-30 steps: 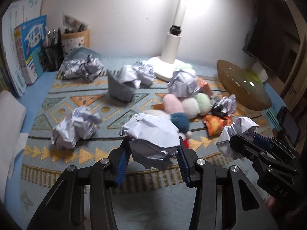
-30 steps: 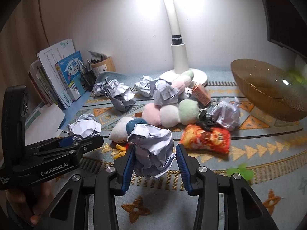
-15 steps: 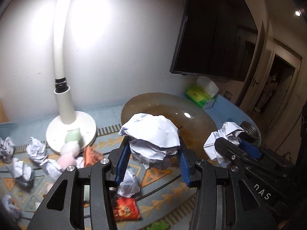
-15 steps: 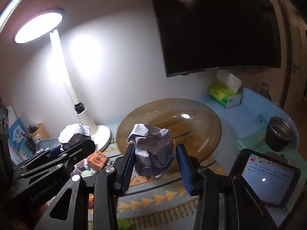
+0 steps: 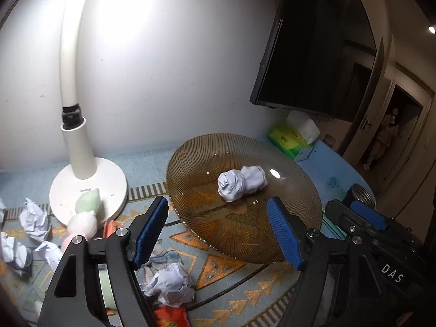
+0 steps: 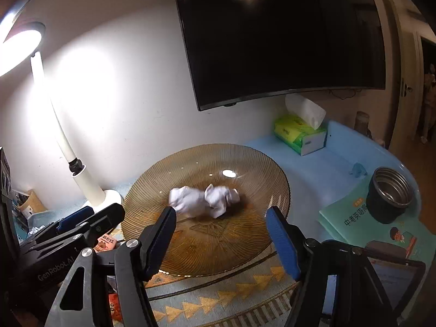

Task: Organize objects
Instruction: 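Carry the paper balls over the amber glass bowl and open both grippers, then withdraw both grippers from the bowl back over the rug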

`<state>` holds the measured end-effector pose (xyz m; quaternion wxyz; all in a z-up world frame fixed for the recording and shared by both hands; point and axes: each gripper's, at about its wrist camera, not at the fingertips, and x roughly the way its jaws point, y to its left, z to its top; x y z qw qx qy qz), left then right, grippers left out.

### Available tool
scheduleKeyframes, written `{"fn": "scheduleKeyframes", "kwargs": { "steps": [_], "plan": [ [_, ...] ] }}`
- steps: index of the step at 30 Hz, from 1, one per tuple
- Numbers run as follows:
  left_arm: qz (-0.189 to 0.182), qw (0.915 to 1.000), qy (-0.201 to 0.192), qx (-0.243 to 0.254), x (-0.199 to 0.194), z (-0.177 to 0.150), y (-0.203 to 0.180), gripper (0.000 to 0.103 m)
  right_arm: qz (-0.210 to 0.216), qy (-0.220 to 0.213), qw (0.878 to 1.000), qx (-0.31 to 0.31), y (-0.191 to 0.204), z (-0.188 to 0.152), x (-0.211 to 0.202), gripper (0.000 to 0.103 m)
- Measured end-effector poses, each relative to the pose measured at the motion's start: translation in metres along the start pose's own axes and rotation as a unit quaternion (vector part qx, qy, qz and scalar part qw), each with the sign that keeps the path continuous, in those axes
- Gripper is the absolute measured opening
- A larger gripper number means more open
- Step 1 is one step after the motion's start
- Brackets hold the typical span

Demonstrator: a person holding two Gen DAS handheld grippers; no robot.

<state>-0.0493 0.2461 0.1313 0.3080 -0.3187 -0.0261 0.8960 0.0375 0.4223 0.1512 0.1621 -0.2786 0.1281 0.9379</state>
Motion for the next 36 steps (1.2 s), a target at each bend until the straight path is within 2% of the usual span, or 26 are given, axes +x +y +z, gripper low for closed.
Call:
{"fn": "scheduleKeyframes", "kwargs": {
  "steps": [5,9,12,16,18,21,23,25,30,32,35,36],
  "plan": [
    [0.043,0.9977,-0.053,-0.002,-0.078,-0.018,0.015,0.074,0.067,-0.007,0.998,-0.02,0.035,-0.019,-0.042,0.067],
    [0.103,0.9918,-0.07,-0.029,-0.137,-0.058,0.052,0.075,0.126,0.006,0.991,-0.051,0.081,-0.051,-0.064,0.067],
    [0.157,0.9832,-0.074,-0.057,-0.168,-0.092,0.093,0.075,0.162,0.02,0.984,-0.064,0.111,-0.08,-0.065,0.067],
    [0.21,0.9696,-0.055,-0.113,-0.178,-0.135,0.152,0.075,0.174,0.043,0.98,-0.089,0.146,-0.119,-0.042,0.067],
    [0.208,0.9649,-0.055,-0.15,-0.178,-0.156,0.172,0.075,0.181,0.058,0.977,-0.097,0.16,-0.135,-0.028,0.067],
    [0.203,0.9655,-0.053,-0.155,-0.167,-0.172,0.176,0.075,0.188,0.073,0.973,-0.111,0.173,-0.154,-0.013,0.067],
    [0.197,0.9678,-0.043,-0.15,-0.162,-0.174,0.174,0.075,0.178,0.083,0.97,-0.14,0.182,-0.162,-0.009,0.067],
    [0.198,0.9675,-0.061,-0.145,-0.167,-0.175,0.172,0.075,0.177,0.077,0.969,-0.152,0.186,-0.164,-0.01,0.067],
    [0.171,0.9656,-0.051,-0.189,-0.168,-0.177,0.187,0.075,0.162,0.082,0.969,-0.166,0.19,-0.166,-0.007,0.067],
    [0.17,0.961,-0.049,-0.212,-0.17,-0.18,0.195,0.075,0.165,0.081,0.968,-0.17,0.192,-0.167,-0.009,0.067],
    [0.219,0.944,-0.045,-0.243,-0.172,-0.183,0.201,0.075,0.17,0.081,0.966,-0.175,0.196,-0.167,-0.01,0.067],
    [0.225,0.9413,-0.035,-0.249,-0.171,-0.184,0.202,0.075,0.176,0.084,0.965,-0.177,0.197,-0.166,-0.01,0.067]
  ]
}}
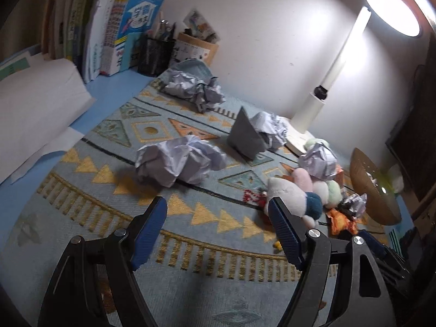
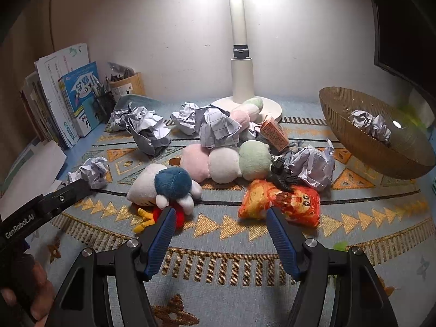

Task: Organize objects
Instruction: 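Withdraw both grippers from the bowl back over the rug, then grasp the white blue-headed plush with right gripper while left grasps crumpled paper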

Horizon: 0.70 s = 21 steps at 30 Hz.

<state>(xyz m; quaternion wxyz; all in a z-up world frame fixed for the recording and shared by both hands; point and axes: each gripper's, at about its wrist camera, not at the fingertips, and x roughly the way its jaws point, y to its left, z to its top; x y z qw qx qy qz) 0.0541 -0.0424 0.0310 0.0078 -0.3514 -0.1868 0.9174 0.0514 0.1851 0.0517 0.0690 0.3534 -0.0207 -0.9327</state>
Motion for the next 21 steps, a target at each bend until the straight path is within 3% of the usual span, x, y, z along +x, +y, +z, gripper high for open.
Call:
{"fn": "scheduleKeyframes", "kwargs": {
  "steps": [3,6,8,12,14,18,20,21],
  "plan": [
    [0.002,0.9994,0.036,-0.002,0.003,0.008,0.008,0.075,0.037,0.027,0.999,-0.015,0.009,0.012,0.002,0.067],
    [0.032,0.999,0.024,0.02,-0.006,0.031,0.017,0.078,0.05,0.046,0.996,-0.058,0.027,0.029,0.003,0.067],
    [0.04,0.9985,0.007,0.037,-0.007,0.043,0.023,0.103,0.058,0.047,0.994,-0.074,0.034,0.037,0.008,0.067],
    [0.011,0.9962,0.04,0.076,0.017,0.05,0.026,0.102,0.077,0.078,0.991,-0.083,0.042,0.043,0.041,0.067],
    [0.02,0.994,0.049,0.096,0.031,0.049,0.021,0.102,0.092,0.088,0.989,-0.077,0.043,0.041,0.055,0.067],
    [0.014,0.9922,0.068,0.104,0.05,0.048,0.016,0.09,0.1,0.076,0.989,-0.082,0.049,0.037,0.063,0.067],
    [0.019,0.9916,0.081,0.099,0.06,0.048,0.017,0.071,0.091,0.077,0.989,-0.086,0.05,0.036,0.068,0.067],
    [0.021,0.9913,0.088,0.096,0.064,0.048,0.017,0.067,0.095,0.08,0.989,-0.084,0.05,0.036,0.071,0.067]
  ]
}}
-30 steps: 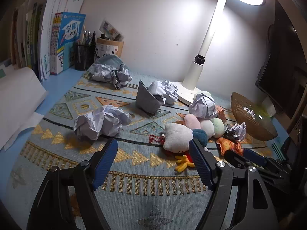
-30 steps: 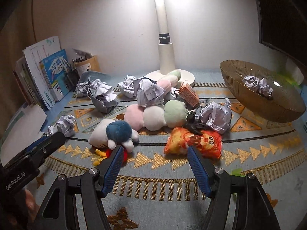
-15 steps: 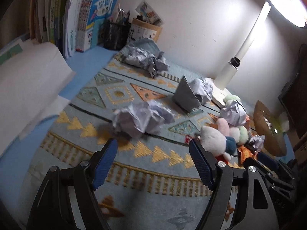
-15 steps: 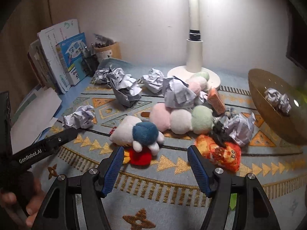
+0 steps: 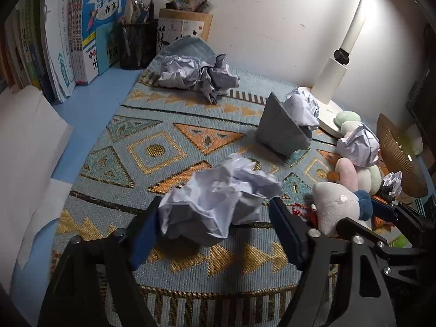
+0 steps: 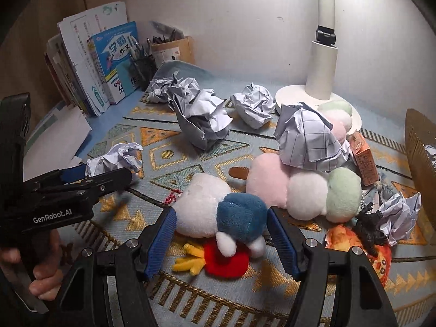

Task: Organize objects
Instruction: 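Grasp the white blue-headed plush with right gripper while left grasps crumpled paper, then lift and carry the plush and paper toward the amber glass bowl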

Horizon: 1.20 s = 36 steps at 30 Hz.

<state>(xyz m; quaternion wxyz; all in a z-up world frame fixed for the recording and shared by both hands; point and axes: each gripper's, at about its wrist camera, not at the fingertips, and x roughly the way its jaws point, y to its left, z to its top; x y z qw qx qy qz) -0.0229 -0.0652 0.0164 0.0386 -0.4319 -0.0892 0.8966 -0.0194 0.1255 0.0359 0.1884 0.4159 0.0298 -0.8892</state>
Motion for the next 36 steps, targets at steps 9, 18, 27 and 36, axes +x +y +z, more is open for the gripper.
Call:
{"fn": "scheduleKeyframes", "kwargs": {
  "steps": [9,18,27,36],
  "plan": [
    [-0.016,0.9979,-0.058,0.025,-0.023,-0.005,-0.011,0.052,-0.009,-0.063,0.998,0.007,0.001,-0.002,-0.025,0.059],
    [-0.022,0.9898,-0.129,0.056,-0.073,-0.013,-0.062,0.052,-0.09,-0.074,0.987,0.111,-0.019,-0.025,-0.084,0.06],
    [-0.058,0.9835,-0.136,0.105,-0.054,-0.037,-0.101,0.052,-0.085,-0.002,0.98,0.179,-0.042,-0.062,-0.068,0.059],
    [-0.095,0.9851,-0.119,0.079,-0.051,-0.035,-0.092,0.053,-0.056,0.011,0.987,0.153,-0.033,-0.07,-0.07,0.07]
  ]
}}
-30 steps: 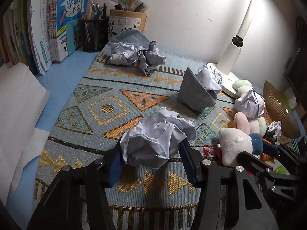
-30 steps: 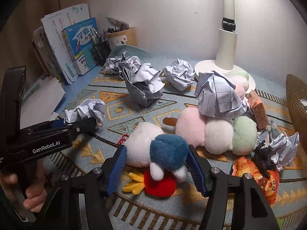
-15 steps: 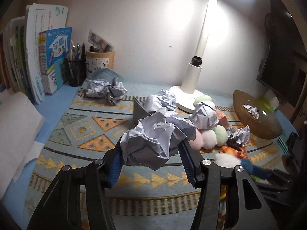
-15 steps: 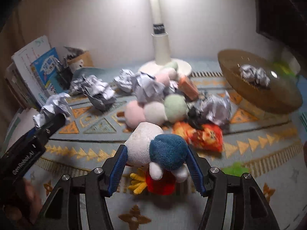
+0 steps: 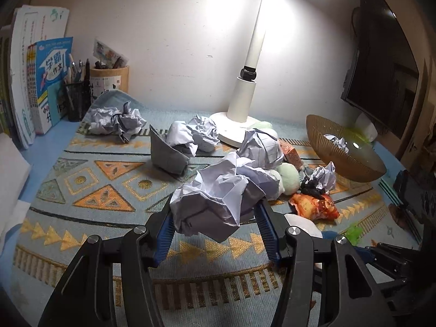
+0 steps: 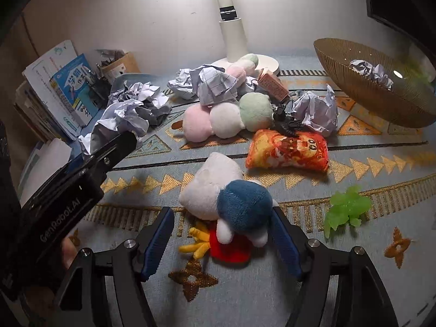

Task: Organize objects
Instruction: 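Lift and carry the plush and paper toward the amber glass bowl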

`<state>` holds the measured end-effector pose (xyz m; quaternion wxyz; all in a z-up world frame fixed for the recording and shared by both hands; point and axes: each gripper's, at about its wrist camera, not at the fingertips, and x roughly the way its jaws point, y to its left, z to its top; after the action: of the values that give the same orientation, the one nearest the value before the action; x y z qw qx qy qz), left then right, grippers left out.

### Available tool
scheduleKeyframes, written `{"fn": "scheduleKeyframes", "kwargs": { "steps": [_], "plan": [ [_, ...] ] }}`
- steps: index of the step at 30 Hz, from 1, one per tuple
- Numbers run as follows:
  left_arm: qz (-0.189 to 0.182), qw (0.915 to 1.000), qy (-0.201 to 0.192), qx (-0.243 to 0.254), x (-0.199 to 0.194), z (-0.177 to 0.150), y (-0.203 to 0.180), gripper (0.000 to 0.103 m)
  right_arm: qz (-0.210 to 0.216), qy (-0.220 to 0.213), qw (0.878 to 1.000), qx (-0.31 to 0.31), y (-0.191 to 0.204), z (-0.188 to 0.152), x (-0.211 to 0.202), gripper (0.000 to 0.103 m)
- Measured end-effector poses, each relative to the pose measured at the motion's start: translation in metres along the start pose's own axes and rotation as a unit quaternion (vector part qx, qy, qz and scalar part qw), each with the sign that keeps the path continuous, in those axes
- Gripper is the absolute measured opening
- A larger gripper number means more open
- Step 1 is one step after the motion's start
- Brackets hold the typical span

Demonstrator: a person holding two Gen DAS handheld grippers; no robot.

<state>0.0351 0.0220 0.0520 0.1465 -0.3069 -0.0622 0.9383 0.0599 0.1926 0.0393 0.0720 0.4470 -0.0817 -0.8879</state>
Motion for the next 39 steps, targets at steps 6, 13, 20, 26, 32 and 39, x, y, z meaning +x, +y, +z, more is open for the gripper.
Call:
{"fn": "scheduleKeyframes", "kwargs": {
  "steps": [6,13,20,26,32,39],
  "plan": [
    [-0.004,0.9998,0.003,-0.021,0.001,0.0,0.007,0.053,0.033,0.032,0.999,-0.002,0.001,-0.005,0.012,0.079],
    [-0.004,0.9993,0.003,-0.036,0.0,0.001,0.015,0.054,0.057,0.019,0.997,-0.038,0.016,-0.007,0.004,0.079],
    [-0.006,0.9988,0.008,-0.047,0.001,0.001,0.02,0.054,0.048,0.029,0.998,-0.041,0.012,-0.006,0.013,0.079],
    [-0.005,0.9987,0.011,-0.049,0.002,0.001,0.021,0.054,0.049,0.027,0.997,-0.054,0.01,-0.01,0.015,0.079],
    [-0.001,0.9984,0.013,-0.055,0.003,0.0,0.024,0.054,0.044,0.022,0.998,-0.046,-0.01,-0.017,0.005,0.079],
    [-0.001,0.999,0.011,-0.042,0.003,-0.001,0.02,0.054,0.02,-0.004,0.997,-0.07,0.0,0.0,0.003,0.079]
  ]
}}
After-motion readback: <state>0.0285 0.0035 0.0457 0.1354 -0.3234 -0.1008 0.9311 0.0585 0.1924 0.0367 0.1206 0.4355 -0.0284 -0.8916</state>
